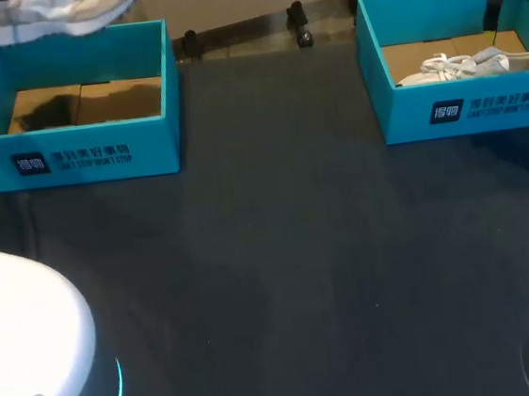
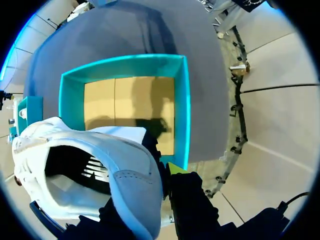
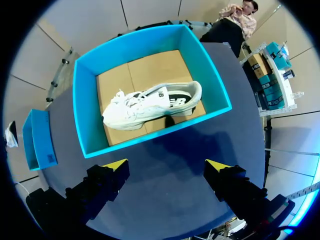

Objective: Take the shoe out of the shoebox, open the shoe tongue, remove and reinsert the insole, then place the shoe into the shoebox

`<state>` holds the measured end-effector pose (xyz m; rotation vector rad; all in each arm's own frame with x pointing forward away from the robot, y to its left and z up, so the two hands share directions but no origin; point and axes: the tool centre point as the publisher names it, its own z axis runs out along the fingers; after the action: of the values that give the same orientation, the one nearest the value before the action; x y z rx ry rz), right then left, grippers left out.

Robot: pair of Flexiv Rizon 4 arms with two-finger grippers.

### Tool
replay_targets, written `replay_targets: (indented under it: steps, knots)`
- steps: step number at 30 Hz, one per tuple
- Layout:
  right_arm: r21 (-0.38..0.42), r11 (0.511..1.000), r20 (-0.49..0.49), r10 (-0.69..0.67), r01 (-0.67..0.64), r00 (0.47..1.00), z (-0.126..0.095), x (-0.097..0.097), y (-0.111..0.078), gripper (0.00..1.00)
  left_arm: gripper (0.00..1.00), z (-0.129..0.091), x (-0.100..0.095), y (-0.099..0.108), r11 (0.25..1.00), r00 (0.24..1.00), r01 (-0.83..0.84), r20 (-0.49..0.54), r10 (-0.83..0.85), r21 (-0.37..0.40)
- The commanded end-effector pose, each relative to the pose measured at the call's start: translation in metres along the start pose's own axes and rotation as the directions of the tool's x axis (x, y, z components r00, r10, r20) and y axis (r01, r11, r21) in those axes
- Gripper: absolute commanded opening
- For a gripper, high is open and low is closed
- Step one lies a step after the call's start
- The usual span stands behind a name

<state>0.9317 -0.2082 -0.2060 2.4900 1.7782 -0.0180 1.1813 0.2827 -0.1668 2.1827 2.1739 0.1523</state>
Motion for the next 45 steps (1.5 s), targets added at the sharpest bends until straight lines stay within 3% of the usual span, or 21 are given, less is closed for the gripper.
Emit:
replay_targets:
  steps: [1,10,11,15,20,26,35,45]
  knots:
    - [-0.001,1.000,-0.001,0.000,0.000,1.000,0.000,0.000,-0.001,1.00,0.00,-0.031,-0.001,-0.020,1.000,1.000,0.000,-0.006,0.000,-0.029]
    - [-0.001,1.000,-0.001,0.000,0.000,1.000,0.000,0.000,-0.001,1.00,0.00,-0.031,-0.001,-0.020,1.000,1.000,0.000,-0.006,0.000,-0.029]
    - [-0.001,1.000,-0.001,0.000,0.000,1.000,0.000,0.000,-0.001,1.00,0.00,-0.032,0.000,-0.023,1.000,1.000,-0.024,0.013,0.024,0.001]
    - [-0.001,1.000,-0.001,0.000,0.000,1.000,0.000,0.000,-0.001,1.00,0.00,-0.053,0.006,-0.061,0.999,0.998,-0.036,0.043,0.036,-0.012]
    - [-0.001,1.000,-0.001,0.000,0.000,1.000,0.000,0.000,-0.001,1.00,0.00,-0.075,0.012,-0.108,0.996,0.999,-0.032,0.028,0.035,-0.087]
    - [-0.001,1.000,-0.001,0.000,0.000,1.000,0.000,0.000,-0.001,1.00,0.00,-0.090,0.004,-0.158,0.989,0.999,0.032,-0.015,-0.034,-0.146]
    - [-0.001,1.000,-0.001,0.000,0.000,1.000,0.000,0.000,-0.001,1.00,0.00,-0.092,-0.020,-0.233,0.991,1.000,-0.021,0.002,0.021,-0.129]
    - [-0.001,1.000,-0.001,0.000,0.000,1.000,0.000,0.000,-0.001,1.00,0.00,-0.089,-0.050,-0.293,0.991,0.998,-0.068,0.003,0.068,-0.111]
